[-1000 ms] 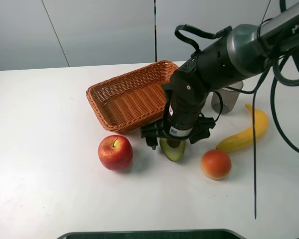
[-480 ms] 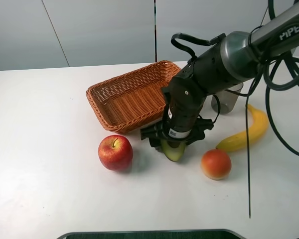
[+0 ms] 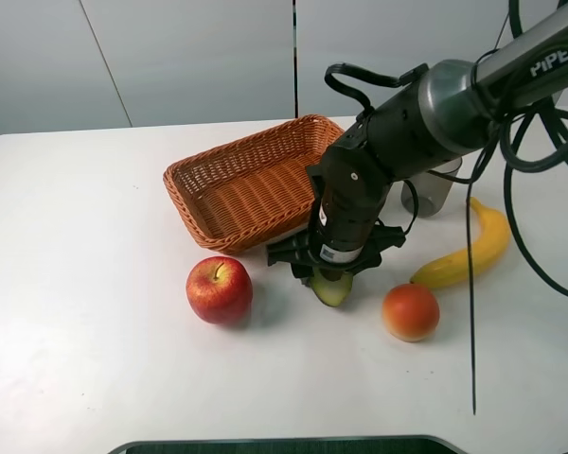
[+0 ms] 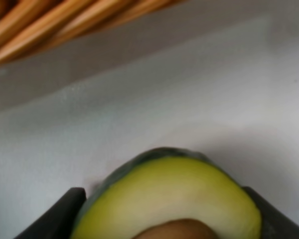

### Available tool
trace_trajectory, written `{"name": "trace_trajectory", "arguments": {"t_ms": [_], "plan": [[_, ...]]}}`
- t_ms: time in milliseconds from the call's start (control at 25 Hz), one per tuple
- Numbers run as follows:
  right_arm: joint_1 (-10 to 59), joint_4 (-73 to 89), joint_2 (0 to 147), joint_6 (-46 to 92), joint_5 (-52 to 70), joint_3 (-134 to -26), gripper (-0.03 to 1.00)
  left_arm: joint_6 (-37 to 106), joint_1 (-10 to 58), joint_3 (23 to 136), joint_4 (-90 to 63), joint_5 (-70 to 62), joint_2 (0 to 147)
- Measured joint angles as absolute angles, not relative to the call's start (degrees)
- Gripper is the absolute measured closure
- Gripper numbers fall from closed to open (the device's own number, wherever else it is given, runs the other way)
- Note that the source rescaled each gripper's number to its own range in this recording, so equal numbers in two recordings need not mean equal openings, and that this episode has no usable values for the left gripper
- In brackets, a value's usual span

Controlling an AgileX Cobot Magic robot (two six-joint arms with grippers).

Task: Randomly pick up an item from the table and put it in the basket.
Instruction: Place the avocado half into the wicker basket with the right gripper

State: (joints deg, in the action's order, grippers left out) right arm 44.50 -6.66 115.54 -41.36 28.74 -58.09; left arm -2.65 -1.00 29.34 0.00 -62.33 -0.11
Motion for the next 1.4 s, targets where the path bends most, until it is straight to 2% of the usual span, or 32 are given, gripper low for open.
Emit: {"name": "trace_trajectory", "arguments": {"t_ms": [440, 840, 1080, 1400], "plan": [[44.5, -6.7, 114.9, -41.4, 29.5, -58.1, 0.95, -2.7, -1.0, 29.3, 0.0, -62.3, -0.1], [44.5, -6.9, 104.1, -34.4, 36.7, -58.5, 0.95, -2.7, -1.0, 29.3, 0.0, -62.3, -0.1], [44.5, -6.9, 102.3, -27.1, 43.0, -66.5, 0.96, -2.7, -1.0, 29.3, 0.0, -62.3, -0.1], [43.2, -10.1, 103.3, -24.4, 40.9, -77.6, 0.96, -2.7, -1.0, 29.3, 0.0, -62.3, -0.1]]}}
